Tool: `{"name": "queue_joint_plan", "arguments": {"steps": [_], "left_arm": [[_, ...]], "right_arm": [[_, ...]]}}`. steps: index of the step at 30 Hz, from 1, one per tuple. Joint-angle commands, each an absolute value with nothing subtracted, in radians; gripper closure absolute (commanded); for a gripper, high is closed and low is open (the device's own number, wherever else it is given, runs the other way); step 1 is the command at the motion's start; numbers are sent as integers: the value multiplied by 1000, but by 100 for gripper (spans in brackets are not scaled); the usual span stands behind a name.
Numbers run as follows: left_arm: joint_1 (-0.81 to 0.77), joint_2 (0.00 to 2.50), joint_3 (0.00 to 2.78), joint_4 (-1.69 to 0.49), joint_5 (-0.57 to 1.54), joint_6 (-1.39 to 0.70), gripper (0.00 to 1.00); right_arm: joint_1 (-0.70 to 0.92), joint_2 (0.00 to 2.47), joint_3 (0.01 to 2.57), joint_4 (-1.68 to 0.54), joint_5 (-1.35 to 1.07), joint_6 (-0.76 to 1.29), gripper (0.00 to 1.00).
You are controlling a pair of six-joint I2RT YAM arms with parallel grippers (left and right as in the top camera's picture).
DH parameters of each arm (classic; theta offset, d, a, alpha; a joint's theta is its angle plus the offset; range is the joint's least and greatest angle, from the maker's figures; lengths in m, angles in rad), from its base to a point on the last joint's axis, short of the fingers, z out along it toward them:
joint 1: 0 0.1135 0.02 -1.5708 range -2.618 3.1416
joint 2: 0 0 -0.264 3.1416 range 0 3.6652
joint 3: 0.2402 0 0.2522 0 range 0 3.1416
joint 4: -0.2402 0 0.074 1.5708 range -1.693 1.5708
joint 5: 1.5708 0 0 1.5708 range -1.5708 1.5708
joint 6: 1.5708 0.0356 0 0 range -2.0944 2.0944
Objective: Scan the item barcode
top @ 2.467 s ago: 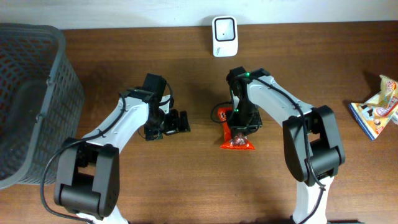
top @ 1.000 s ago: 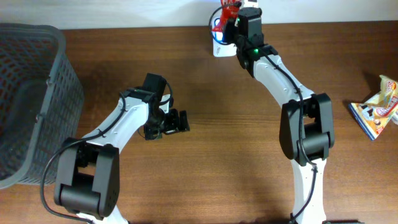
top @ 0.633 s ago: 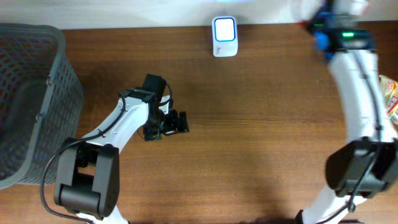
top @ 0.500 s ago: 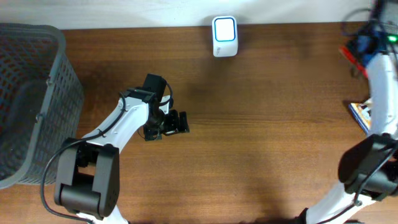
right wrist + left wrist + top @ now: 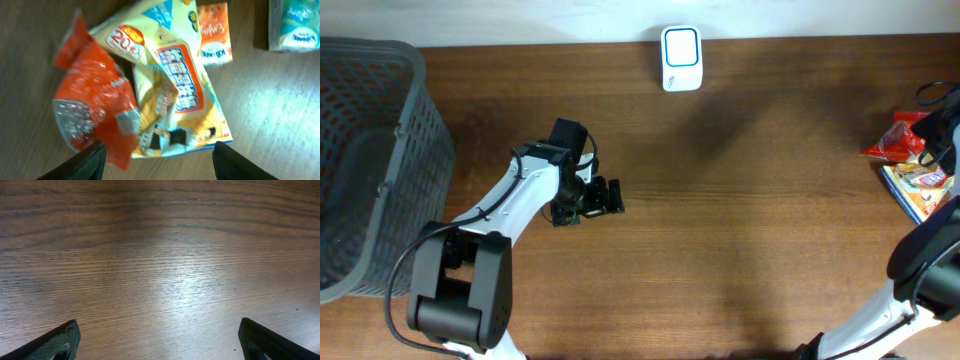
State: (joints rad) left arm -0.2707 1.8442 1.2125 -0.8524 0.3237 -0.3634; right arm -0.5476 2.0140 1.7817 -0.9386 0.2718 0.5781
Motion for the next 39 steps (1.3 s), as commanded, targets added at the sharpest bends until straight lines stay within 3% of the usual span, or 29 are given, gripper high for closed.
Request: {"name": "queue_joint_plan", "arguments": {"steps": [1,7,9,15,16,17,21,31,35,39], "left_arm": [[-272,1848,1211,-852,316,-373,1],[-282,1848,1211,-852,316,-373,1],[-281,1848,1211,-852,316,-373,1],[-288,1848,1211,-852,316,-373,1],[-287,1848,1211,-852,316,-373,1],[-287,1848,1211,-852,316,-373,1],[-287,1848,1211,-852,316,-373,1],[-288,1848,1211,-852,317,-373,1],[-288,1848,1211,-852,316,-373,1],[-288,1848,1211,-852,316,-373,1]], "right_arm": [[-559,1862,1812,-974,285,581,32],[-556,1510,1811,-1164,268,580,27],[-553,1406,1800,-1245,163,501,28],[-386,1110,1600,-1360,-58,416,27],[-348,1060,1548,-1367,-118,416,23],[-308,1008,1489,-1378,-185,420,1],[-229,884,1338,-1465,-258,419,1],[-208,930,1322,-1526,-168,389,1],[-115,839,1251,-1405,-145,389,1],[-97,556,1006,-1193,-138,389,1]]}}
